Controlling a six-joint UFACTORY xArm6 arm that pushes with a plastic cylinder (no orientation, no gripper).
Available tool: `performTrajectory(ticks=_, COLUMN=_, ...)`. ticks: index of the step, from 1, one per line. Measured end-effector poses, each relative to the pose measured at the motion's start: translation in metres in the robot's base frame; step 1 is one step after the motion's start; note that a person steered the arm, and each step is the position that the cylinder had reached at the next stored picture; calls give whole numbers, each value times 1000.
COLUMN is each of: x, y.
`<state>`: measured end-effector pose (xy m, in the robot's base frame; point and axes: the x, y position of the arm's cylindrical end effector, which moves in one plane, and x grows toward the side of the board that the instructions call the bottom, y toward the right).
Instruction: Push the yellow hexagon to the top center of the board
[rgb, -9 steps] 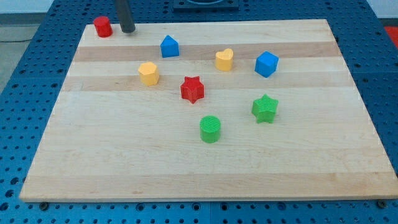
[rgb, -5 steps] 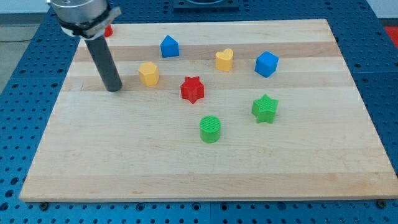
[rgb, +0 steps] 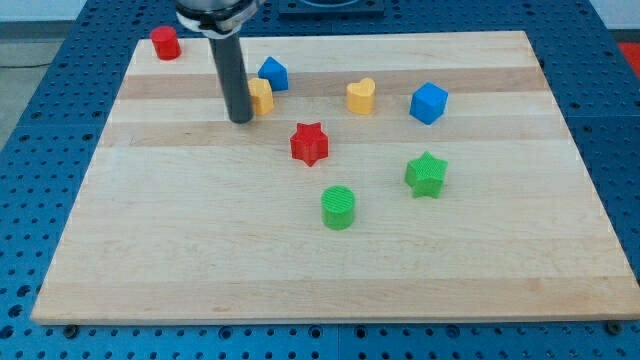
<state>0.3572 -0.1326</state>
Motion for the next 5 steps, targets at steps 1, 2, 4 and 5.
performTrajectory(ticks=1, x=-6, y=-11)
performTrajectory(ticks=2, x=-22, y=14)
performTrajectory(ticks=4, x=-36, y=105)
performTrajectory(ticks=5, x=-42, y=111)
